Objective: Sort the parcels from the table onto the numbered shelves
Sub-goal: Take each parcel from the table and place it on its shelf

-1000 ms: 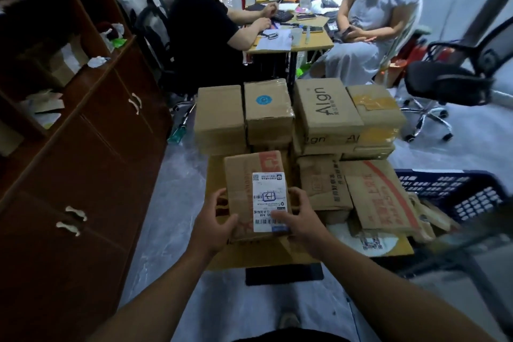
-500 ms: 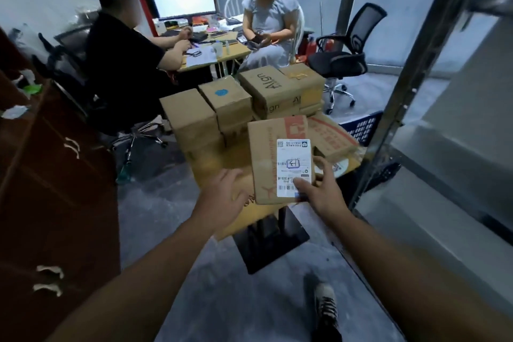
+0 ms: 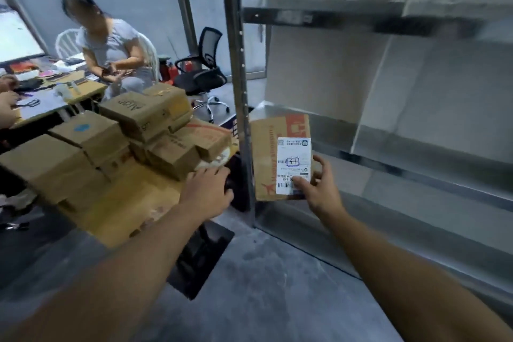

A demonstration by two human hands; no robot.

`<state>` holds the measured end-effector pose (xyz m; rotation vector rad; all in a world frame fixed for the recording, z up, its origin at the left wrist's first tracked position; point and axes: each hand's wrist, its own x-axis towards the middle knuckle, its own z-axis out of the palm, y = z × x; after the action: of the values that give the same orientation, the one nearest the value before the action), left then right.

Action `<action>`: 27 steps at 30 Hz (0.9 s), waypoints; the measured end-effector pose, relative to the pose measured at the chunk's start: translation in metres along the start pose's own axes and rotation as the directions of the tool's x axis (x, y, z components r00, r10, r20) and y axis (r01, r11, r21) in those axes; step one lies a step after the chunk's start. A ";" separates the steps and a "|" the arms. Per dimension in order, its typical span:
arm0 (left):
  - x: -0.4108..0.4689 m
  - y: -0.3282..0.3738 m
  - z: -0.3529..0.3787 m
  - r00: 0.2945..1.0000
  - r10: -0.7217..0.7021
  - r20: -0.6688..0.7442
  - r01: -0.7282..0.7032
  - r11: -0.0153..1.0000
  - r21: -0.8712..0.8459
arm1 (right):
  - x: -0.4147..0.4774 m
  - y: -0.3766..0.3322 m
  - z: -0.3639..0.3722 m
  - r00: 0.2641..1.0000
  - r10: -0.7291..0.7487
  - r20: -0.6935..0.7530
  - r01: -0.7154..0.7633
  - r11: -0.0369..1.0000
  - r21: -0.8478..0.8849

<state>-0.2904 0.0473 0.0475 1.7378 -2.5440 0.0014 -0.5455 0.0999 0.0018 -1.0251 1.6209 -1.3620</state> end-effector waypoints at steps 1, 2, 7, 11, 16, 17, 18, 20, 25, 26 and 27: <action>0.001 0.018 0.000 0.999 0.040 0.007 -0.040 0.999 -0.006 | -0.012 -0.001 -0.021 0.999 0.003 -0.035 -0.002 1.000 0.009; 0.001 0.038 0.002 0.997 0.079 0.018 -0.079 0.997 -0.013 | -0.025 0.000 -0.043 0.997 -0.002 -0.075 0.002 1.000 0.000; -0.014 0.156 0.005 0.975 0.221 0.033 -0.220 0.975 -0.031 | -0.098 0.007 -0.163 0.959 -0.020 -0.281 0.013 1.000 -0.027; -0.048 0.263 -0.003 0.929 0.371 0.016 -0.369 0.927 -0.072 | -0.171 0.014 -0.261 0.891 -0.008 -0.455 -0.021 0.998 -0.059; -0.095 0.384 -0.016 0.845 0.534 -0.025 -0.532 0.836 -0.133 | -0.269 0.025 -0.362 0.767 -0.005 -0.642 -0.078 0.992 -0.102; -0.104 0.405 -0.019 0.827 0.561 -0.031 -0.559 0.817 -0.139 | -0.286 0.026 -0.378 0.740 -0.013 -0.672 -0.072 0.993 -0.098; -0.112 0.425 -0.022 0.808 0.587 -0.038 -0.586 0.798 -0.141 | -0.302 0.025 -0.393 0.714 -0.018 -0.700 -0.070 0.993 -0.097; -0.126 0.464 -0.030 0.770 0.635 -0.053 -0.636 0.759 -0.142 | -0.329 0.023 -0.422 0.661 -0.041 -0.750 -0.050 0.994 -0.099; -0.141 0.543 -0.067 0.687 0.712 -0.145 -0.727 0.677 -0.116 | -0.360 0.004 -0.483 0.568 -0.111 -0.816 0.021 0.993 -0.120; -0.141 0.556 -0.075 0.673 0.721 -0.166 -0.739 0.666 -0.106 | -0.360 -0.003 -0.491 0.553 -0.127 -0.824 0.045 0.991 -0.122; -0.139 0.569 -0.083 0.660 0.728 -0.187 -0.750 0.655 -0.094 | -0.359 -0.010 -0.500 0.539 -0.140 -0.830 0.074 0.990 -0.119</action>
<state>-0.7650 0.3866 0.1426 0.5033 -2.8398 -0.0491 -0.8673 0.6158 0.0991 -0.4761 2.3268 -2.0941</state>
